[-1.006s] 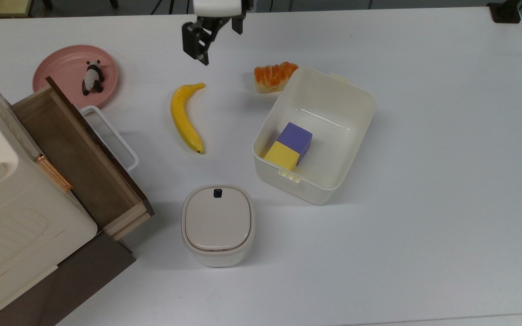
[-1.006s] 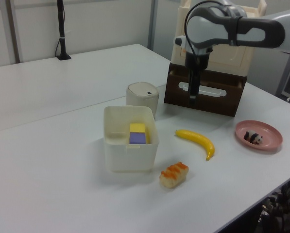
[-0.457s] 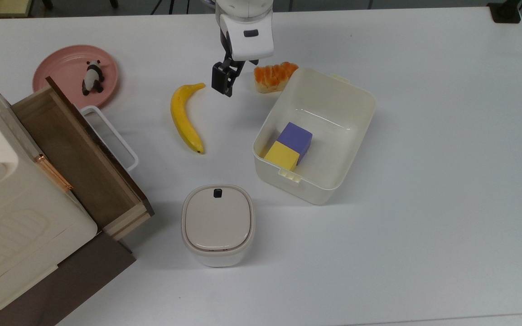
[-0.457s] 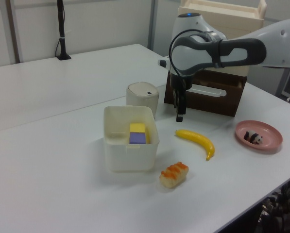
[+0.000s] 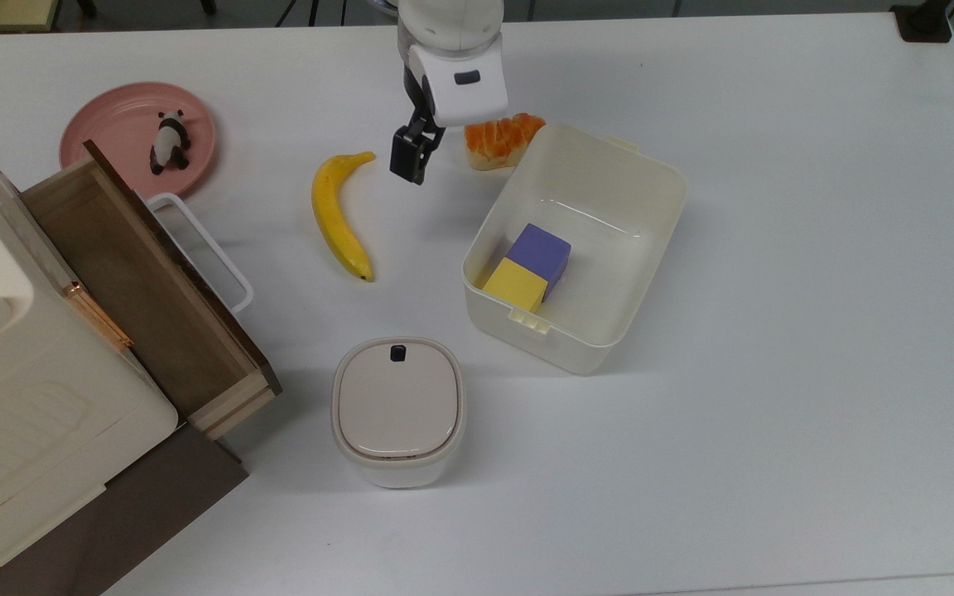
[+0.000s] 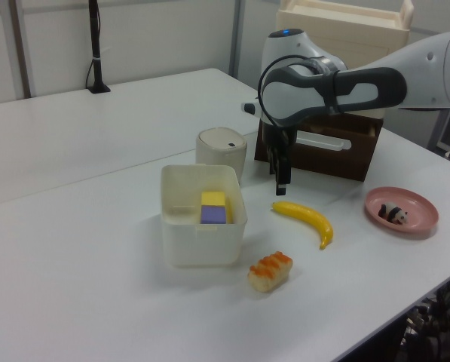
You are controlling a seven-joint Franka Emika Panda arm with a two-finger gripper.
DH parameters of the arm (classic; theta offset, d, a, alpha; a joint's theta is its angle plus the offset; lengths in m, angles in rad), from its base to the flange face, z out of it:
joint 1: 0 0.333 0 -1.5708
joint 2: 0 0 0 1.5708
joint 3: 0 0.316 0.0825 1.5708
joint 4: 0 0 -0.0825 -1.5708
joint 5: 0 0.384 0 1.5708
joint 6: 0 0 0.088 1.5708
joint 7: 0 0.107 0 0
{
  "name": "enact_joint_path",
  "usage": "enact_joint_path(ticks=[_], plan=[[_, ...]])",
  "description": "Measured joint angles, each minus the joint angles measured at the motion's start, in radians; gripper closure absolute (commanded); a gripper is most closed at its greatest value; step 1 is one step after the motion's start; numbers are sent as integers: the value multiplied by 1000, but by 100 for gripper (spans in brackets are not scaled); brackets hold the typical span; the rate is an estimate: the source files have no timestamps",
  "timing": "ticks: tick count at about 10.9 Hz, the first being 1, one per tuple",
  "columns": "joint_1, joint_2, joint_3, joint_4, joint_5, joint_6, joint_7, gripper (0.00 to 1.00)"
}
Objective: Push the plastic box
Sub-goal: 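Lower the gripper against the box wall beside the bread roll, then push the cream plastic box across the table away from the banana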
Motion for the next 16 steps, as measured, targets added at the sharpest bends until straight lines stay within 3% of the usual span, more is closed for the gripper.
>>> enact_joint_path(ticks=[12, 16], plan=[[37, 60, 16, 1, 0, 73, 21, 0], [41, 79, 36, 3, 0, 131, 90, 0]])
